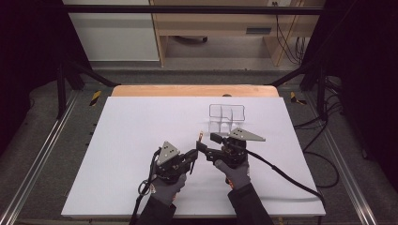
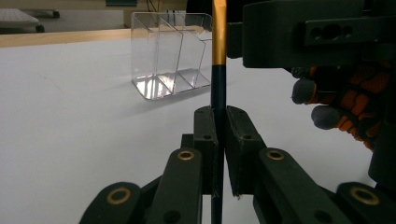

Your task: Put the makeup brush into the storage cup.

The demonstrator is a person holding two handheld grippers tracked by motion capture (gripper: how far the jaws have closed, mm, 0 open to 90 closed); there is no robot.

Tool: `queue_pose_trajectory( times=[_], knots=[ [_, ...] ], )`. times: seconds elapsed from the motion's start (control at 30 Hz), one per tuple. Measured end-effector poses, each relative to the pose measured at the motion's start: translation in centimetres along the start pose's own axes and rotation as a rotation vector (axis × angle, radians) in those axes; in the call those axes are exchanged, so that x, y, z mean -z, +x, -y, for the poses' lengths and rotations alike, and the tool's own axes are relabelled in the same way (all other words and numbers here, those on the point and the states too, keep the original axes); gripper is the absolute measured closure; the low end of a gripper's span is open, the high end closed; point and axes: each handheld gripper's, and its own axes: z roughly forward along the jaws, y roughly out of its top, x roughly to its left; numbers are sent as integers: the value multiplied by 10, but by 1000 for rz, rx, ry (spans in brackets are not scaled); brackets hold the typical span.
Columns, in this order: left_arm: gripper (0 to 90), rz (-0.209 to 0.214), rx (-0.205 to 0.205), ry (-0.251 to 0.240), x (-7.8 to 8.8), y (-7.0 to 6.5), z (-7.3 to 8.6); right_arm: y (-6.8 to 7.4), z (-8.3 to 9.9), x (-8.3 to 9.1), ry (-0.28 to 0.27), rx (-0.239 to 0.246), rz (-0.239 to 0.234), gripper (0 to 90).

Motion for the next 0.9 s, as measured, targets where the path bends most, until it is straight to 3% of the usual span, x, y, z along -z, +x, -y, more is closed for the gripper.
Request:
queue_pose_trajectory(
  times=[0.9],
  knots=[
    [825, 5, 6, -4, -2, -6, -1, 1, 5, -7, 9, -100, -23, 586]
  ],
)
